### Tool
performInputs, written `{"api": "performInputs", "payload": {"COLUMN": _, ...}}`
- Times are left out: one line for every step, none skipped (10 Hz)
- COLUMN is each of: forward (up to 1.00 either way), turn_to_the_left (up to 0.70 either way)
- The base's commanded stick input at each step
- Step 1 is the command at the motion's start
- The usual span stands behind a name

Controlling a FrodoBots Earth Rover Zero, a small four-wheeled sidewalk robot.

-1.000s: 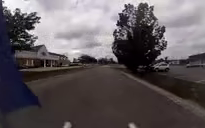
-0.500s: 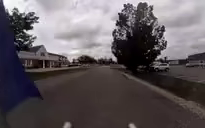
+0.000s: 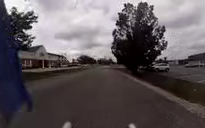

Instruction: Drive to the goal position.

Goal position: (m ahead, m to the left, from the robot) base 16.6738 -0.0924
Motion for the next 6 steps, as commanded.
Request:
{"api": "performInputs", "payload": {"forward": 0.45, "turn_to_the_left": 0.0}}
{"api": "performInputs", "payload": {"forward": 0.45, "turn_to_the_left": 0.0}}
{"api": "performInputs", "payload": {"forward": 0.45, "turn_to_the_left": 0.0}}
{"api": "performInputs", "payload": {"forward": 0.45, "turn_to_the_left": 0.0}}
{"api": "performInputs", "payload": {"forward": 0.45, "turn_to_the_left": 0.0}}
{"api": "performInputs", "payload": {"forward": 0.45, "turn_to_the_left": 0.0}}
